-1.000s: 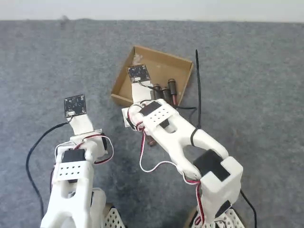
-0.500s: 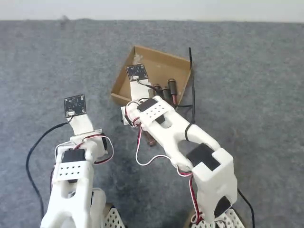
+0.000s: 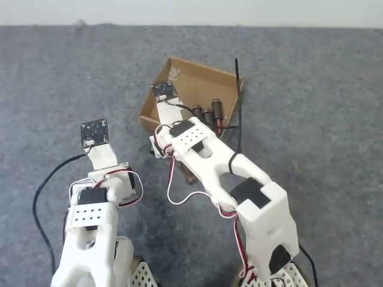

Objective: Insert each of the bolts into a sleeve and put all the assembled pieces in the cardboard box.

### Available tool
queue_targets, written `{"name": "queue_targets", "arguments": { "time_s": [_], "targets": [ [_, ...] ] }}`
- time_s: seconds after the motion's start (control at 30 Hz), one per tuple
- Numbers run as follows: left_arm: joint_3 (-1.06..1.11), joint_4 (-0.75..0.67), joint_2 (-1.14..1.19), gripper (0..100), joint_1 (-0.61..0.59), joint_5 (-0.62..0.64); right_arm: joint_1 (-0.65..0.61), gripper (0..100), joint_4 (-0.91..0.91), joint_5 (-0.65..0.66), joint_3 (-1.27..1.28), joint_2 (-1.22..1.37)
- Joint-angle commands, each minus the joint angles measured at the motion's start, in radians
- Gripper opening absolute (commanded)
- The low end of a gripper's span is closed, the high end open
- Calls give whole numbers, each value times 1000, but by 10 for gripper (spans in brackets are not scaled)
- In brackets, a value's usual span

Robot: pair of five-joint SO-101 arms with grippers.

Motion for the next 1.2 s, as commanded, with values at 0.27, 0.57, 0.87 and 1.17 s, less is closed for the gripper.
{"name": "queue_targets", "arguments": {
  "time_s": [0.27, 0.57, 0.87, 1.17],
  "targets": [
    [-12, -32, -23, 11, 3, -6, -18, 6, 228, 46, -23, -133],
    [-12, -34, -23, 11, 3, -6, 108, 7, 545, 46, -21, -367],
    [-10, -66, -20, 11, 3, -6, 251, 9, 680, 371, 17, -418],
    [-12, -68, -25, 12, 3, -8, 314, 9, 564, 379, 321, -650]
  ]
}}
